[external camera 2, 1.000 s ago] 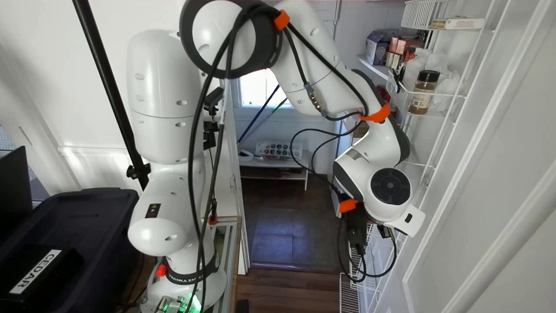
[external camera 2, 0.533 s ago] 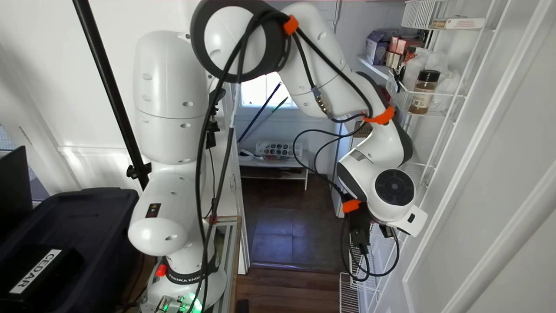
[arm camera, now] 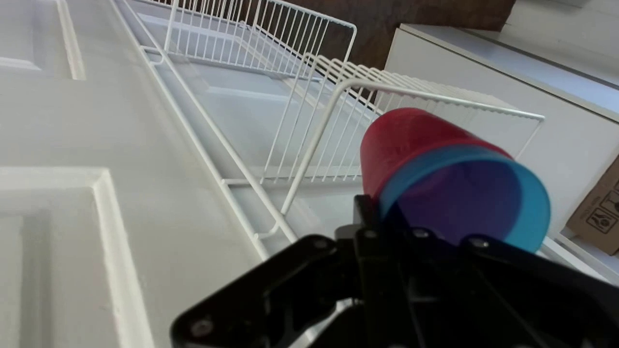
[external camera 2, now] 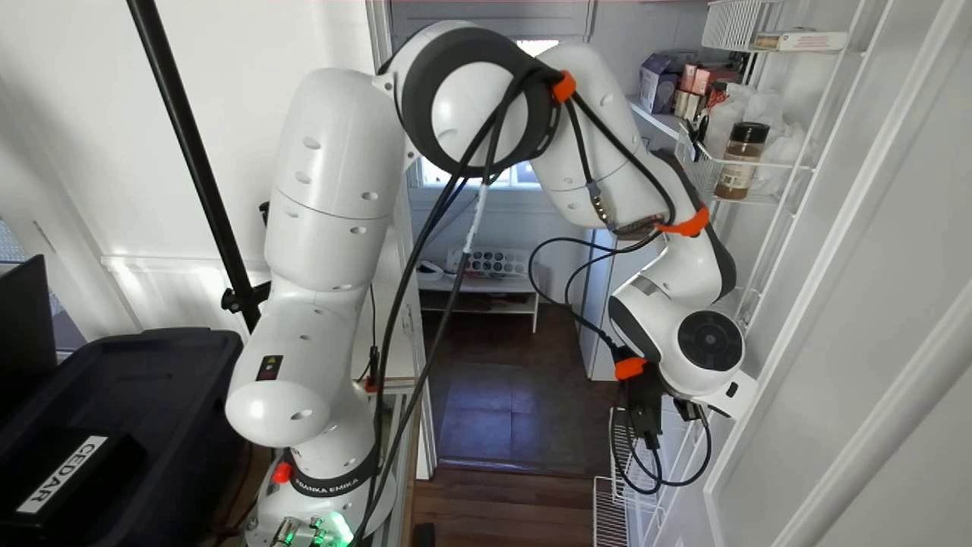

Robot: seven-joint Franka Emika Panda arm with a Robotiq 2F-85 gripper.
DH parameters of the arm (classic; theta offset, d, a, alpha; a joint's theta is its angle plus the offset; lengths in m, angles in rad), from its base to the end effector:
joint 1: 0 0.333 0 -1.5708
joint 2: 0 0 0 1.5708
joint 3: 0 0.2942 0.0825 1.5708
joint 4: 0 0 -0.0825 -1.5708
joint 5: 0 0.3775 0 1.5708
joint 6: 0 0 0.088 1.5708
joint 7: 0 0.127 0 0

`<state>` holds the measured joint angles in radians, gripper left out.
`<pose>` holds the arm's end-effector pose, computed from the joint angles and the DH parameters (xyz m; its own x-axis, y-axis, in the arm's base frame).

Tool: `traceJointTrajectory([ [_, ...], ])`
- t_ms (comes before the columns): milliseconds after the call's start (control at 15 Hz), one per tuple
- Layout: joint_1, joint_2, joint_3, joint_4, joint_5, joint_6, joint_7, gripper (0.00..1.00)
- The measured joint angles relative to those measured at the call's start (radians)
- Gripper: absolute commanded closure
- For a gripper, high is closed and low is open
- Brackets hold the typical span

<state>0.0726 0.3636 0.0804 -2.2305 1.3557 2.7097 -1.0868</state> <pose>0.5303 0.0571 0.1722 0.9408 -0.0959 0.3252 0.0805 -0.8687 -0.4888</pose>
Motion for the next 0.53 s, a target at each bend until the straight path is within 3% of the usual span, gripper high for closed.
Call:
traceJointTrajectory([
  [467,0.015,0.065,-0.004,0.046,-0.102,0.036,0.090,0.99],
  [533,0.019,0.068,-0.005,0.049,-0.123,0.038,0.108,0.70],
])
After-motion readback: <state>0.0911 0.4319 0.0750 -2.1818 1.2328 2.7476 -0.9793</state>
